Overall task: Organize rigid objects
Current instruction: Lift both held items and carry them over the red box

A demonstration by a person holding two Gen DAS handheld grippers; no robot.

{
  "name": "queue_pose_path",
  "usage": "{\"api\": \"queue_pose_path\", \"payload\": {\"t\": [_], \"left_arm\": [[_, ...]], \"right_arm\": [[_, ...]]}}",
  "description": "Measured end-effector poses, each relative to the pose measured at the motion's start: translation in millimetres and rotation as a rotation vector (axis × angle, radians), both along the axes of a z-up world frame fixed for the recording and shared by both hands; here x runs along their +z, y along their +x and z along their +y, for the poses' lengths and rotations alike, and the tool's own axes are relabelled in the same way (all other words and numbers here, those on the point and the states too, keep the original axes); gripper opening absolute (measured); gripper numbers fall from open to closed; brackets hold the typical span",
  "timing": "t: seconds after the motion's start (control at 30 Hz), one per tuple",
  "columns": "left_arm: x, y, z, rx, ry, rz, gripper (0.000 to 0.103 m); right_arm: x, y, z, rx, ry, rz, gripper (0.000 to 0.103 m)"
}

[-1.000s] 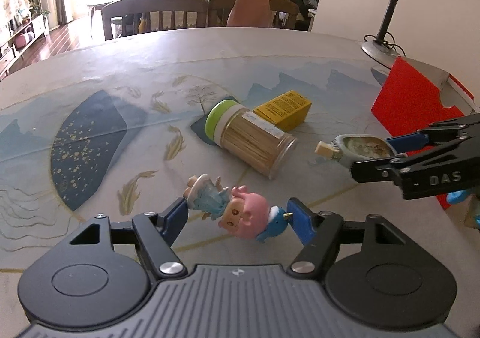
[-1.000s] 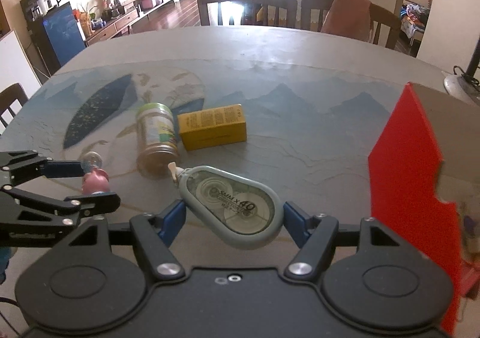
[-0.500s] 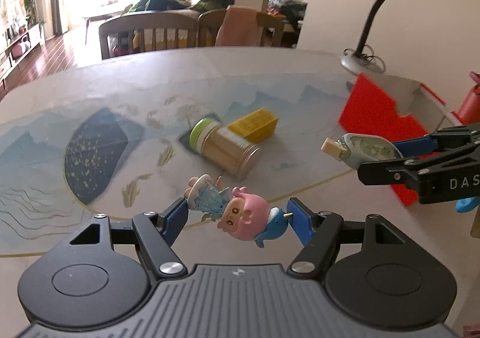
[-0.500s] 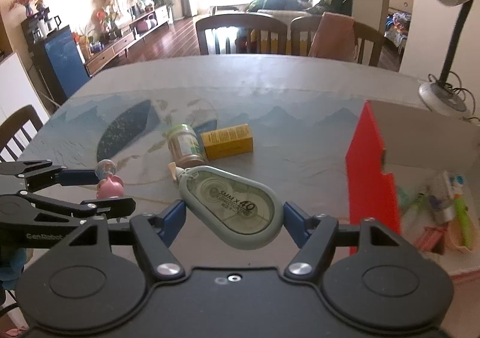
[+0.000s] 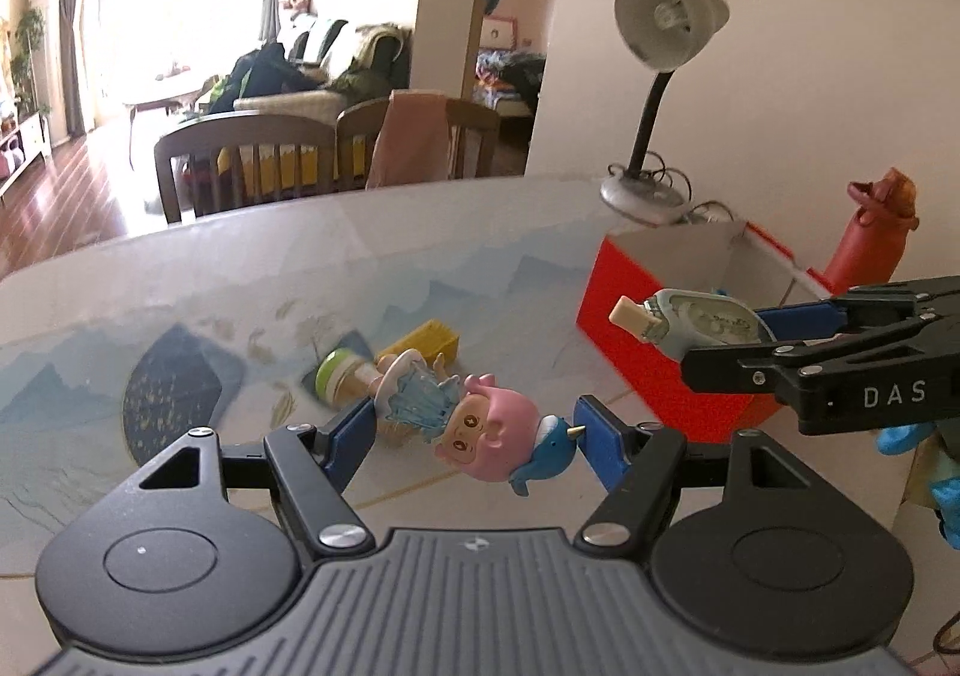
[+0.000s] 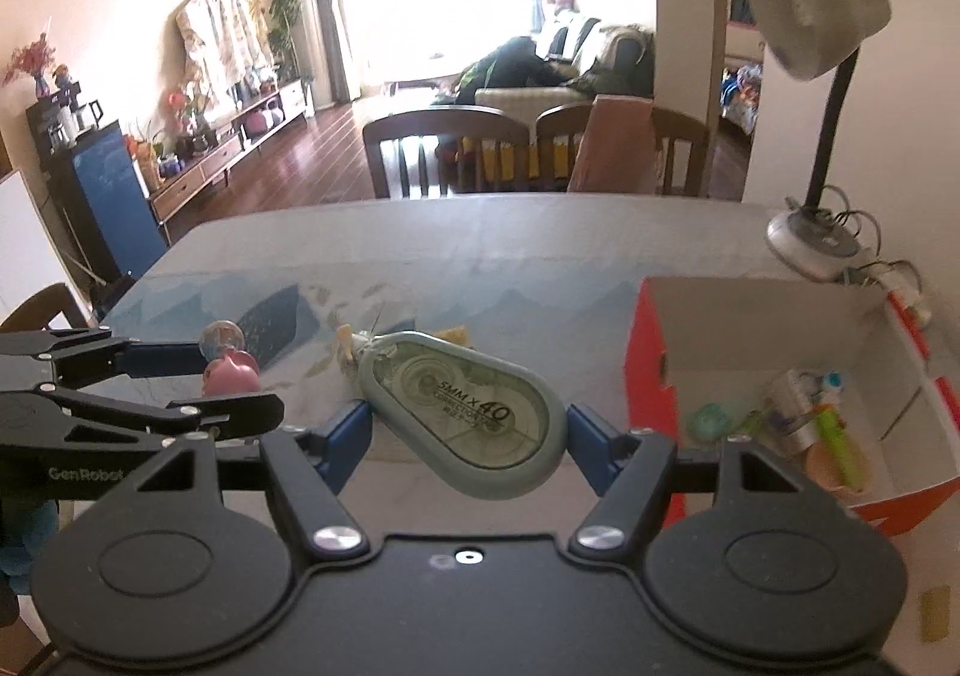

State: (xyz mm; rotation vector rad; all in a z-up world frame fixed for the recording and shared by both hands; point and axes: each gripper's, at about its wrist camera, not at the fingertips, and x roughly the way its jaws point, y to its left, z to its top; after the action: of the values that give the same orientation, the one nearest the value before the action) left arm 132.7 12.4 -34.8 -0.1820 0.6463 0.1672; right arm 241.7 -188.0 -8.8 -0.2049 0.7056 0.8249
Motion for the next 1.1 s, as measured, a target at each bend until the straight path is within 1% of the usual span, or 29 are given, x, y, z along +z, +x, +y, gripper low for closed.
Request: {"api": "queue_pose_path", "payload": {"t": [0.2, 0.37, 0.47, 0.77, 1.1], "left_arm": [[18, 16, -17, -0.026, 0.018, -0.025, 0.072], [26, 45, -41, -0.061, 0.033, -0.034, 0.072], [27, 66, -57, -0.074, 0.025, -0.031, 0.072], [21, 128, -103, -0.109, 0.012, -0.002, 0.072], [-3, 187, -145, -0.175, 0.007, 0.067, 0.072]], "right_arm": [[8, 14, -19, -0.036, 0.013, -0.022, 0.070], [8, 37, -47, -0.065, 0.019, -0.023, 0.070], [5, 52, -65, -0.078, 0.016, -0.020, 0.070], [-5, 101, -108, -0.126, 0.003, 0.002, 0.070], [-20, 151, -148, -0.188, -0.035, 0.012, 0.070]]}}
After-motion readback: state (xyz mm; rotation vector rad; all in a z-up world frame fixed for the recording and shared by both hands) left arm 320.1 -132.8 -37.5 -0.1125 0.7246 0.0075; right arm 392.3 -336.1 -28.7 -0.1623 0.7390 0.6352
